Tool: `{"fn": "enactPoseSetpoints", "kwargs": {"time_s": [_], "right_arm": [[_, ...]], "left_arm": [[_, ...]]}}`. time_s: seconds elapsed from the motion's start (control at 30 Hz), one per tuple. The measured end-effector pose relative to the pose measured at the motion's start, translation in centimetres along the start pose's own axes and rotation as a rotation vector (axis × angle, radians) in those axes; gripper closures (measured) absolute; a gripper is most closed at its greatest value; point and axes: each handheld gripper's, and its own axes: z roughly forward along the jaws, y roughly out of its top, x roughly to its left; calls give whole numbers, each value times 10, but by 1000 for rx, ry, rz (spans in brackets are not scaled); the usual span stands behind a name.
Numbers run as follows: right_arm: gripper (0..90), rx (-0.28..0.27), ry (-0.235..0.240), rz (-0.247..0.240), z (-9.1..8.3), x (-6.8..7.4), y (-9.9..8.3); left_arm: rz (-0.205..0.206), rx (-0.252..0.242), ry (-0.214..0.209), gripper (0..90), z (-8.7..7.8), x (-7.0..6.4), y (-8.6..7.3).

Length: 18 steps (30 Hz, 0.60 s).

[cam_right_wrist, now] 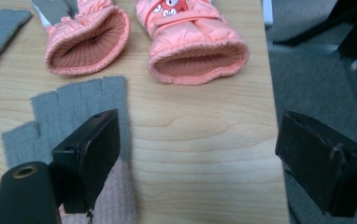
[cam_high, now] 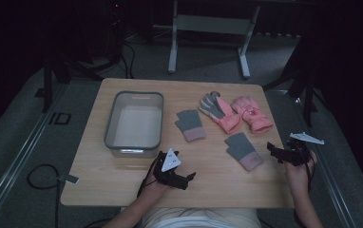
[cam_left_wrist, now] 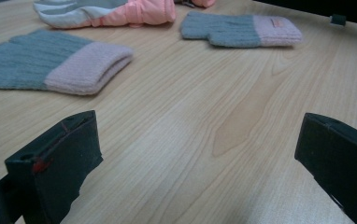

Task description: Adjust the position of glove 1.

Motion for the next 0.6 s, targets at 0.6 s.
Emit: {"fn": "enactPoseSetpoints", "kwargs": {"time_s": [0.6], "right_arm": [[112,-83,61,-54,9,36,50]], "left_arm": [[-5,3,-13,0,0,0,0]]}}
